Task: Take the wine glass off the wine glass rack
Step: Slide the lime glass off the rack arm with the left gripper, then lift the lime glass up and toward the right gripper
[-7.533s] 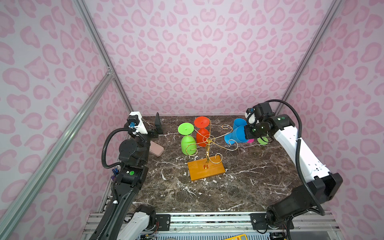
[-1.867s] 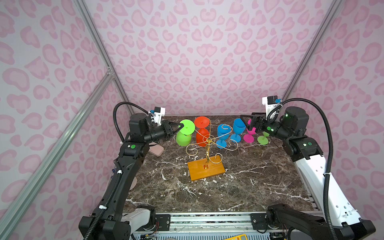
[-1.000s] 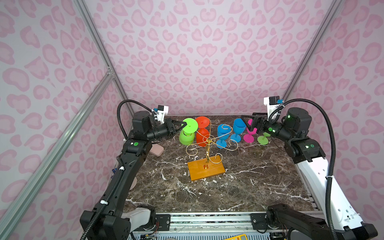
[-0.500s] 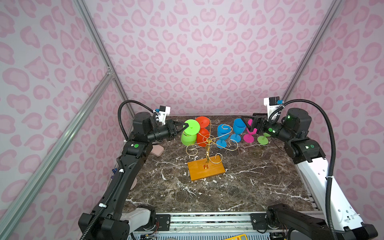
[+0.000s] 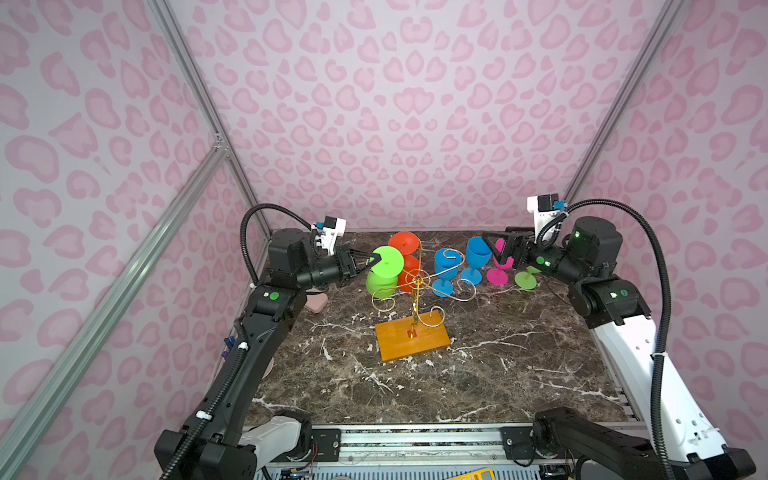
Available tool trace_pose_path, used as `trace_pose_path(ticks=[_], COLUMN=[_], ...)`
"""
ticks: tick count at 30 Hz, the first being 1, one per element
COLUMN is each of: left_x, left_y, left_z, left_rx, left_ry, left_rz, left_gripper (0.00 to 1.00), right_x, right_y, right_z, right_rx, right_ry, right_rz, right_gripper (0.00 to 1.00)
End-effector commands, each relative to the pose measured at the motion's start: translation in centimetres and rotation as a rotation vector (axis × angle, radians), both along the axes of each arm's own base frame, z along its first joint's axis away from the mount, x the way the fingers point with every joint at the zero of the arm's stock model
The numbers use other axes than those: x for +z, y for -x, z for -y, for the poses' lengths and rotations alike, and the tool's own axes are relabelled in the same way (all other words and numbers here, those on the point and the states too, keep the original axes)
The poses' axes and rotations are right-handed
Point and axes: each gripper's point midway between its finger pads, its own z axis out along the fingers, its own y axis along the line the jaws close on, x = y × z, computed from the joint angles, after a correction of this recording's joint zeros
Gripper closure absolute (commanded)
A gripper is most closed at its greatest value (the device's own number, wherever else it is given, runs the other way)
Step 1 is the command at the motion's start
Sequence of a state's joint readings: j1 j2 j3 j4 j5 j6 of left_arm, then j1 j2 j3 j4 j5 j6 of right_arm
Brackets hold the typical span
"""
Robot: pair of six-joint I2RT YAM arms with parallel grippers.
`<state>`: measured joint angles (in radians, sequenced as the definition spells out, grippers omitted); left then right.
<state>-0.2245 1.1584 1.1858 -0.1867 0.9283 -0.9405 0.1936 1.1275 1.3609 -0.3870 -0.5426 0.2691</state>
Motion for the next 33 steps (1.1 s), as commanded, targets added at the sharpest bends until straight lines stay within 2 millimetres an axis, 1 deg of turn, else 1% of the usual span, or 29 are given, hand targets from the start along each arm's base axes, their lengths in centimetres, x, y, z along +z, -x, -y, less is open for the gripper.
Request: trace_pose_path(ticks=[1,7,9,16,20,24,29,33], left_x=[-0.1,-0.3,-0.4,-0.6,-0.3,1.2,3.8,6.1], left_y=[1.1,2.2,2.4,3.1,4.0,4.5,4.4,4.1], left_z=[0.1,-0.3,-0.8,-3.8,-4.6,-6.0,-8.8,-10.7], left_rx=[-0.034,-0.023,-0.003,0.106,0.114,0.156,0.235,0.281], left_ry=[0.001,-0.009,-0.016,-0.015,-0.001,0.007,0.015,0.017], left_rz=[0.017,0.022,0.023,0.014,0.016,0.049,0.111,0.163], left_gripper=[0.96,0.96,0.97,0.97,0.97,0.96,0.97,0.96], right_x=[0.6,0.6,0.7,0.7,0.5,0.6,0.8,1.0], right_y=[0.0,0.0,0.1,0.3,0.3,0.3,0.5,0.9], right_z=[0.0,-0.1,0.0,0.0,0.1,0.0,0.1,0.5], right_rx=[-0.002,0.004,0.004,0.004,0.000,0.003,0.000,-0.007], right_ry=[-0.004,-0.008,-0.007,-0.003,0.001,-0.002,0.007,0.020], right_rz=[0.025,0.022,0.024,0.025,0.025,0.026,0.033,0.044], right_gripper=[0.12,0.12,0.12,0.12,0.11,0.12,0.11,0.11])
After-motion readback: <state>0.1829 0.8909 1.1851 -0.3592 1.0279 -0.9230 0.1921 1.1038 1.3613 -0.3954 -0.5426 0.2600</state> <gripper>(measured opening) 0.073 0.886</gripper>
